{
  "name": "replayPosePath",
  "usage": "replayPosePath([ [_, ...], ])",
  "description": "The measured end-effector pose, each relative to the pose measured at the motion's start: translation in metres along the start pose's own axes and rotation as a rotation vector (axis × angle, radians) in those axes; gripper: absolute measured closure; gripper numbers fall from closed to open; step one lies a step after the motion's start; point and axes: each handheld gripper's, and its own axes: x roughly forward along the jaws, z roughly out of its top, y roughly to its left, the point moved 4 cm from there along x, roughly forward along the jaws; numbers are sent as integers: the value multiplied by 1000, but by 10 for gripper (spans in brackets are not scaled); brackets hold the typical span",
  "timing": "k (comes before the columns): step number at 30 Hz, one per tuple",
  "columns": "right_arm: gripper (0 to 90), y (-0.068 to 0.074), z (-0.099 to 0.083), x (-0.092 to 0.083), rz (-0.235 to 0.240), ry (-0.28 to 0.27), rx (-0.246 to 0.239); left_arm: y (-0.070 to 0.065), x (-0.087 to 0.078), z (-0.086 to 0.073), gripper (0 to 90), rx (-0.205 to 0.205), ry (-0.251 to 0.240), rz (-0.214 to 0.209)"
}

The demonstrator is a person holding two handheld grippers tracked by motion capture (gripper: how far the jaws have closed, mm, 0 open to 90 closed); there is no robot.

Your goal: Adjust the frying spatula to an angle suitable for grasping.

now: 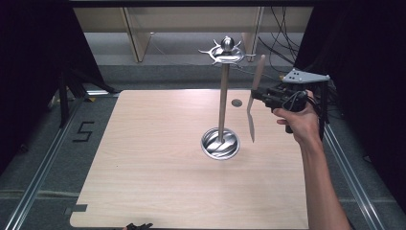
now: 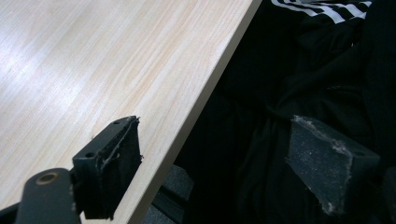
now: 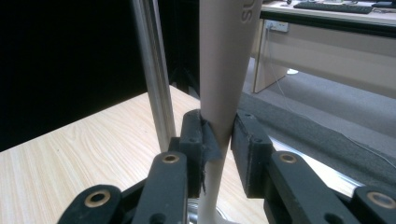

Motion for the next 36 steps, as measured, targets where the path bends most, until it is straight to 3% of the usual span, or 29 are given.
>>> replayPosePath([
  [4, 755, 2, 4, 3, 13, -2, 6, 0, 0, 0, 168, -4, -2, -3],
  [7, 755, 3, 6, 4, 5, 11, 0, 0, 0, 0, 168, -2, -2, 0],
  [9, 755, 3, 8, 6, -8, -9, -4, 0, -1, 0, 168, -2, -2, -3],
  [24, 755, 6, 13, 12, 5, 38, -25, 0, -1, 0, 168, -2, -2, -3],
  [36, 754, 9, 13, 14, 21, 44, -24, 0, 0, 0, 168, -3, -2, -2],
])
